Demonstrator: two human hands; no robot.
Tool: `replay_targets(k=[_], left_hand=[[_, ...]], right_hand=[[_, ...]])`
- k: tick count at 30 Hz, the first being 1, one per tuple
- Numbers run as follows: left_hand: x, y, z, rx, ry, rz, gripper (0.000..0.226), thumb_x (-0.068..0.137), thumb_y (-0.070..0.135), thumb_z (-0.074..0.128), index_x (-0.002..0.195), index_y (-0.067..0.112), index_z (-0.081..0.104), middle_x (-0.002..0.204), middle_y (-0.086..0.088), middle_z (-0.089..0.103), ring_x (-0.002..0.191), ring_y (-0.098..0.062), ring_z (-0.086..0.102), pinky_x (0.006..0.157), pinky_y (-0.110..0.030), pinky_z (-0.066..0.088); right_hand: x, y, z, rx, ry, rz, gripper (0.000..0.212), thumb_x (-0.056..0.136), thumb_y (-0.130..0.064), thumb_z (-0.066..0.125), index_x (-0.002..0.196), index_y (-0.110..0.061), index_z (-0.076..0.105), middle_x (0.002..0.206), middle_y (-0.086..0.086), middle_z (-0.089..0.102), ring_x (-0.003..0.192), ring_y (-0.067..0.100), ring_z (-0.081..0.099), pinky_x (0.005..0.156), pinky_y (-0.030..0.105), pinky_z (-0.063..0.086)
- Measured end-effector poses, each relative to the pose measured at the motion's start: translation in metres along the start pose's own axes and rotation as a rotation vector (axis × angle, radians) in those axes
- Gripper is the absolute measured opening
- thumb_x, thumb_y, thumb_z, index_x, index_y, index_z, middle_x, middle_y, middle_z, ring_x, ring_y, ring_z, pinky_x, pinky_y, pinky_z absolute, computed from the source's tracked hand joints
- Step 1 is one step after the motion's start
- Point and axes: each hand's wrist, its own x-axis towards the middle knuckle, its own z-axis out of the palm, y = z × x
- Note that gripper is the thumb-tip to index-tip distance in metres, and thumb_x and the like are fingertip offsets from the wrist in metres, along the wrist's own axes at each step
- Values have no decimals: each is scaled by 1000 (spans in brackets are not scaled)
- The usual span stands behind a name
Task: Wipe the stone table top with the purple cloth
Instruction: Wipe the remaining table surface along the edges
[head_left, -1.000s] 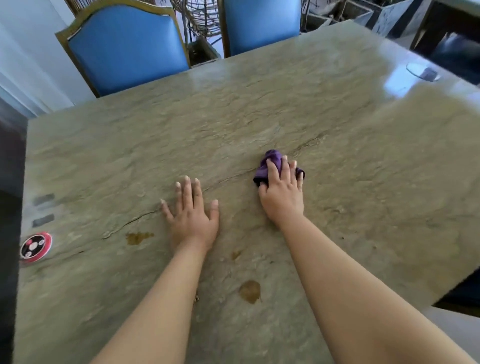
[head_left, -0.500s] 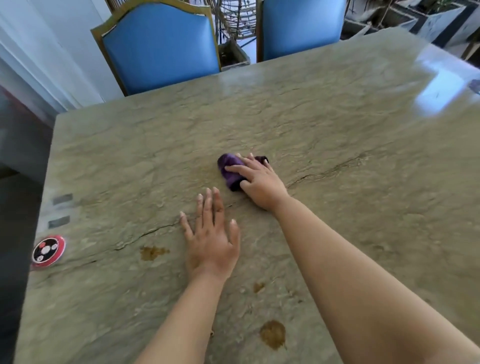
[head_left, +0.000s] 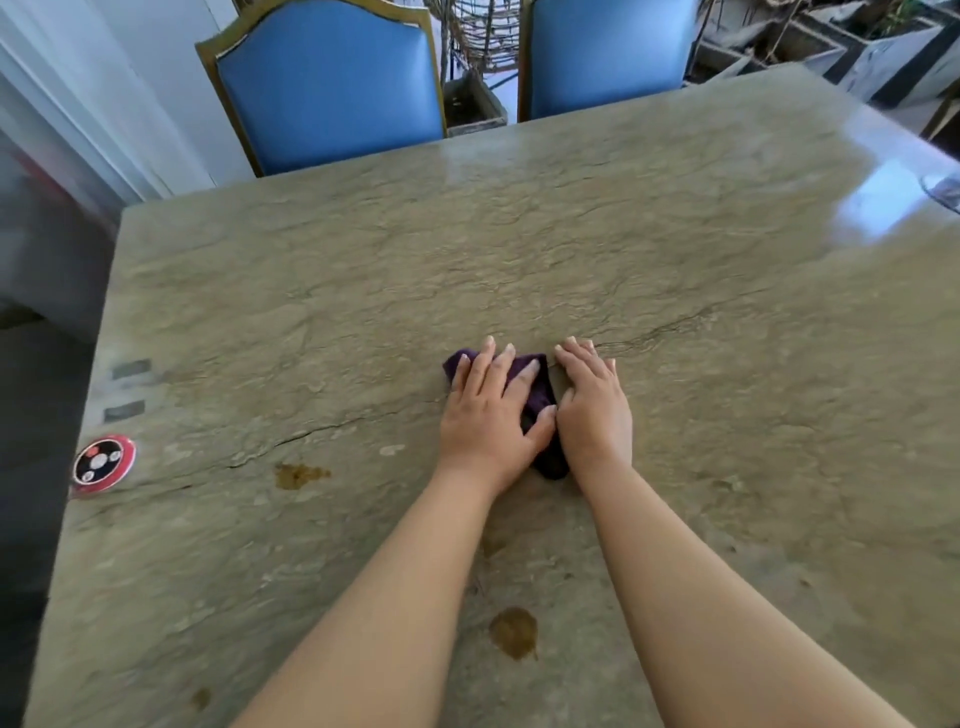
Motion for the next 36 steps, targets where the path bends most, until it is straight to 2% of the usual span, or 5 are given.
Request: replay_targets(k=[10,18,27,32,36], left_hand=[[31,-127,-37,-23,77,-652,41,99,33,43,139,25,51,158,-10,19,144,-32,15,119,-39,11],[-90,-64,-20,120,-23,-131,50,97,48,38,145,36,37,161,1,18,149,-24,8,120,-43,0],[-58,-220,-65,98,-97,-550,50,100,43,33,149,44,23,163,5,0,149,-30,-2,120,-45,1],[-107,-206,-52,77,-26,-201,48,99,36,42,146,40,34,161,5,14,149,-27,7,120,-46,7],[-90,-264,-71,51,-52,-337,46,100,36,38,146,42,32,163,5,5,149,-29,1,120,-44,1]], right_hand=[[0,0,8,-124,22,-63,53,88,2,39,138,-10,48,152,1,36,146,13,20,121,29,3],[-31,-43,32,-226,-128,-117,52,93,-13,41,145,-18,39,158,-1,25,148,18,9,120,37,1],[-71,-116,114,-381,-130,-52,58,96,-20,29,152,-25,14,162,-2,1,148,23,-12,115,42,-16],[-53,-152,140,-363,-308,-184,63,93,-18,30,152,-29,12,162,-5,0,147,26,-12,119,40,-9],[-49,-153,151,-428,-282,-223,62,94,-23,28,152,-35,8,161,-8,-3,147,24,-13,118,40,-11]])
